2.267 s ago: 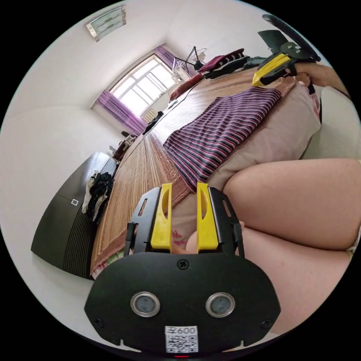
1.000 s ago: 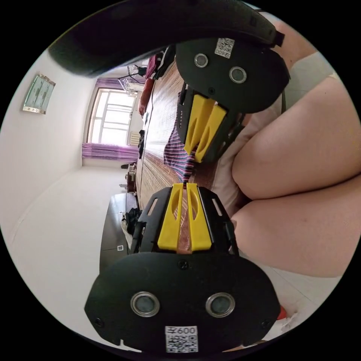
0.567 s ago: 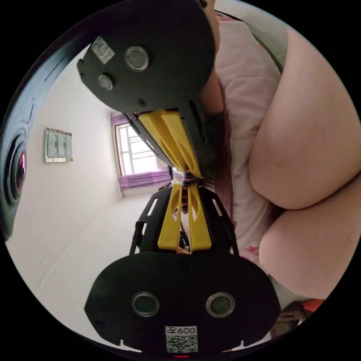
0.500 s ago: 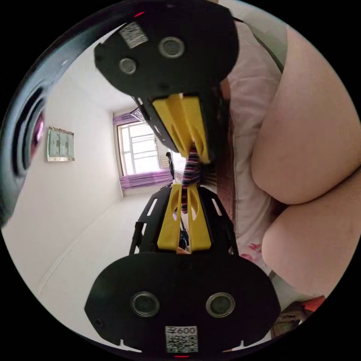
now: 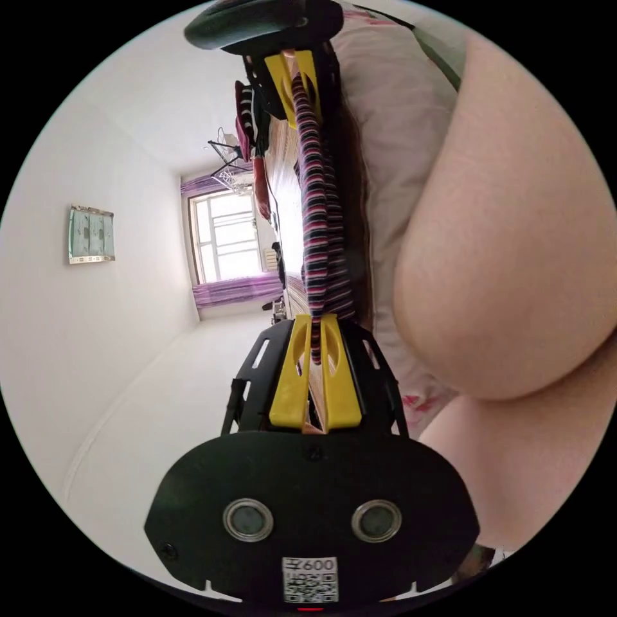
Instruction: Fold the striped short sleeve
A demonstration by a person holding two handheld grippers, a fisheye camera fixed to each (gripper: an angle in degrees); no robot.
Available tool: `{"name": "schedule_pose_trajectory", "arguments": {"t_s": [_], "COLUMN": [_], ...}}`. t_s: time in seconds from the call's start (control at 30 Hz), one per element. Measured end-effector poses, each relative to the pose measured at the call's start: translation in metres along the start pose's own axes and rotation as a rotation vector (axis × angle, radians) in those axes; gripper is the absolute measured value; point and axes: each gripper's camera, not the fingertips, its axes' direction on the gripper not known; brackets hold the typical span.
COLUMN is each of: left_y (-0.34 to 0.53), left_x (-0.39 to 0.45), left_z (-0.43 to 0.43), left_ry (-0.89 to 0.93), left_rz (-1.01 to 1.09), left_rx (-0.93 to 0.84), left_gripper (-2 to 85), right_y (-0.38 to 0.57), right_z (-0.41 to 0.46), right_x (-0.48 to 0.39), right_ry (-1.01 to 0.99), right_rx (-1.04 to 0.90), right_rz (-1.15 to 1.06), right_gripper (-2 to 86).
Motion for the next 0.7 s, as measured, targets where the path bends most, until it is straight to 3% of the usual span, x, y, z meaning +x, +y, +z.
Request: {"name": "schedule_pose_trajectory", "arguments": {"t_s": [0.2,0.33,0.43,0.57,0.63,0.7], "left_y": [0.019,0.034,0.024,0.013,0.006,-0.008], "left_x": [-0.025,-0.026,-0.038,-0.075,-0.081,-0.111], "left_z": [0.019,0.030,0.012,-0.020,-0.032,-0.044], "left_ry": [-0.007,0.055,0.071,0.232,0.216,0.359], "left_rz": [-0.035,-0.158,-0.165,-0.365,-0.314,-0.157], "left_rx": [-0.052,-0.059,-0.070,-0.004,0.006,-0.014], "left_gripper": [2.7,2.7,2.8,2.7,2.7,2.8], "right_y": [-0.046,-0.071,-0.062,-0.058,-0.061,-0.067], "right_z": [0.002,0.015,-0.003,-0.030,-0.040,-0.052], "right_x": [-0.002,-0.014,0.023,0.032,0.044,0.058], "right_ry": [0.059,0.296,0.145,0.186,0.154,0.125], "right_rx": [0.109,0.203,0.248,0.286,0.279,0.259], "right_rz": [-0.135,-0.077,0.157,0.196,0.179,0.156], "right_gripper": [-0.7,-0.7,-0.7,-0.7,-0.8,-0.8]}}
